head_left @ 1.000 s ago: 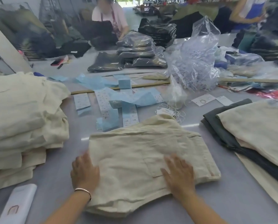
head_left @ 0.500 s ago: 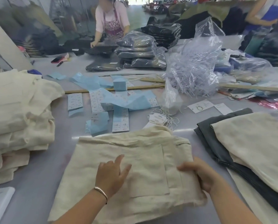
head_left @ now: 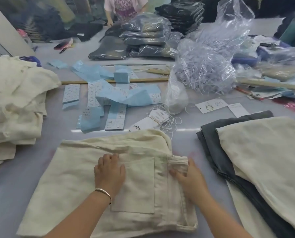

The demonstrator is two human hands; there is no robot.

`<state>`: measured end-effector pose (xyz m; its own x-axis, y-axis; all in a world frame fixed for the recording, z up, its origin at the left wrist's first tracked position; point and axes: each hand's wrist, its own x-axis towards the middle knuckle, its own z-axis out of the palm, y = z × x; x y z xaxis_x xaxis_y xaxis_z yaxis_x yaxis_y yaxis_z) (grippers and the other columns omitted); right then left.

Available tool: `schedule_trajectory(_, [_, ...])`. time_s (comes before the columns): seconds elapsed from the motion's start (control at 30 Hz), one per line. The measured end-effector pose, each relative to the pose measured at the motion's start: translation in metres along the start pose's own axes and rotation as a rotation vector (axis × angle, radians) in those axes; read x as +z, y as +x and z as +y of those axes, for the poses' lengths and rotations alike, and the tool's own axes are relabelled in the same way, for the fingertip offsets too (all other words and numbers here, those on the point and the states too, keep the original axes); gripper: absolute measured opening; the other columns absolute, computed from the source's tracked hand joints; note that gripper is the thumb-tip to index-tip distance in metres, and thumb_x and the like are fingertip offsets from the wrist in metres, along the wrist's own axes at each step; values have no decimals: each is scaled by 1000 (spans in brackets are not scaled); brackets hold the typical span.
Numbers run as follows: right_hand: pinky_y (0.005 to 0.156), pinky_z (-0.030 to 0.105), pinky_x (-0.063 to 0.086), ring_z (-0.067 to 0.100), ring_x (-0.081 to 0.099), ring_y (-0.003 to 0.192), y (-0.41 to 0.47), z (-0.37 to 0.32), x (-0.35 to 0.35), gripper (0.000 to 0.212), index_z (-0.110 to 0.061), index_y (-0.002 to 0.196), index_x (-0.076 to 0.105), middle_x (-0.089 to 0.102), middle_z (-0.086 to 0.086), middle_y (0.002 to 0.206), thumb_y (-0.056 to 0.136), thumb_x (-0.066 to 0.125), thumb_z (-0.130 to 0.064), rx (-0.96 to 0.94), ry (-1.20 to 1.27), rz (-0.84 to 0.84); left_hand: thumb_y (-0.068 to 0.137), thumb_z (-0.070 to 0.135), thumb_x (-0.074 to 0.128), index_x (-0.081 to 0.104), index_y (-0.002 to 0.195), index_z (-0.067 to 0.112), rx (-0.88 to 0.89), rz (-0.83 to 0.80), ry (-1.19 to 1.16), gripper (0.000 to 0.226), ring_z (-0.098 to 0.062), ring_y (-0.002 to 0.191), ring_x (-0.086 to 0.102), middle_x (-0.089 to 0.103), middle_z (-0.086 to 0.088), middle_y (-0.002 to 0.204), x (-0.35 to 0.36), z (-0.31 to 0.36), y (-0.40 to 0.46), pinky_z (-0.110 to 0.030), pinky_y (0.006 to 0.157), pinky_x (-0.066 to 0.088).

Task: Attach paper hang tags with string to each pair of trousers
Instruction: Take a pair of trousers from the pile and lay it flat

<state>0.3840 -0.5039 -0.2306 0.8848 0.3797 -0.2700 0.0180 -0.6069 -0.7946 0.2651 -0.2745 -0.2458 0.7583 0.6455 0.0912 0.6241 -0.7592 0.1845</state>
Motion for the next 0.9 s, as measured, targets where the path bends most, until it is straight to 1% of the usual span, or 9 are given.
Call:
schedule_trajectory(0.1, [64, 35, 46, 18, 63, 77, -5, 4, -5, 32, -30, 105, 46, 66, -7, 80, 87, 57, -55, -95, -161, 45, 75, 23, 46, 66, 110, 8, 378, 83, -86, 43, -34, 92, 61, 61, -12, 103, -8, 30, -6, -40, 75, 53])
schedule_trajectory(0.17, [57, 32, 39, 13, 57, 67, -5, 4, -13, 29, -26, 88, 51, 60, -7, 69, 85, 59, -54, -149, -229, 122, 78, 20, 48, 66, 108, 8, 508, 66, -178, 37, -31, 96, 60, 61, -9, 107, -10, 50, -6, -40, 80, 54])
schedule_trajectory(0.33, [51, 30, 28, 13, 40, 56, 10, -3, -22, 42, -12, 67, 51, 45, -5, 57, 80, 65, -49, -104, -202, 72, 87, 11, 57, 69, 99, 8, 245, 51, -325, 17, -28, 102, 53, 61, -7, 107, -2, 59, 27, -35, 91, 43])
schedule_trajectory(0.4, [59, 30, 37, 11, 49, 69, 15, -3, -20, 34, -19, 79, 54, 52, -12, 74, 81, 66, -51, -117, -252, 90, 89, 10, 59, 67, 102, 8, 121, 49, -318, 16, -28, 109, 50, 60, -7, 110, 0, 50, 52, -36, 93, 41])
schedule_trajectory(0.5, [78, 38, 46, 22, 55, 101, 16, 0, -13, 34, -24, 108, 62, 55, -5, 108, 77, 76, -30, -259, -371, 179, 92, 16, 55, 64, 109, 9, 64, 13, -226, 21, -27, 114, 50, 60, -7, 117, 2, 41, 96, -38, 94, 41])
schedule_trajectory(0.57, [72, 40, 46, 28, 57, 90, 19, 1, -5, 27, -20, 88, 71, 62, 2, 98, 64, 82, -11, -486, -421, 299, 93, 19, 53, 63, 113, 11, 53, 13, -154, 24, -27, 115, 50, 58, -6, 121, 1, 38, 122, -39, 92, 41])
schedule_trajectory(0.63, [71, 35, 39, 21, 52, 85, 22, -3, 1, 21, -20, 75, 71, 64, 0, 89, 62, 70, -4, -636, -398, 364, 92, 18, 53, 63, 115, 12, -8, 34, -143, 26, -27, 116, 49, 57, -7, 122, -1, 28, 142, -39, 91, 42])
schedule_trajectory(0.73, [72, 30, 30, 19, 55, 81, 29, -14, 9, 26, -20, 73, 69, 63, -4, 86, 64, 46, -11, -695, -347, 346, 92, 21, 55, 60, 121, 11, -142, -14, -134, 30, -27, 119, 47, 55, -8, 124, 0, -5, 163, -39, 93, 43])
schedule_trajectory(0.9, [72, 29, 37, 23, 59, 76, 53, -48, 35, 26, -15, 76, 68, 64, -4, 82, 58, 56, 0, -645, -265, 254, 77, 42, 76, 59, 117, 9, -290, -53, -283, 55, -27, 112, 51, 54, -9, 118, 10, -50, 176, -36, 89, 44])
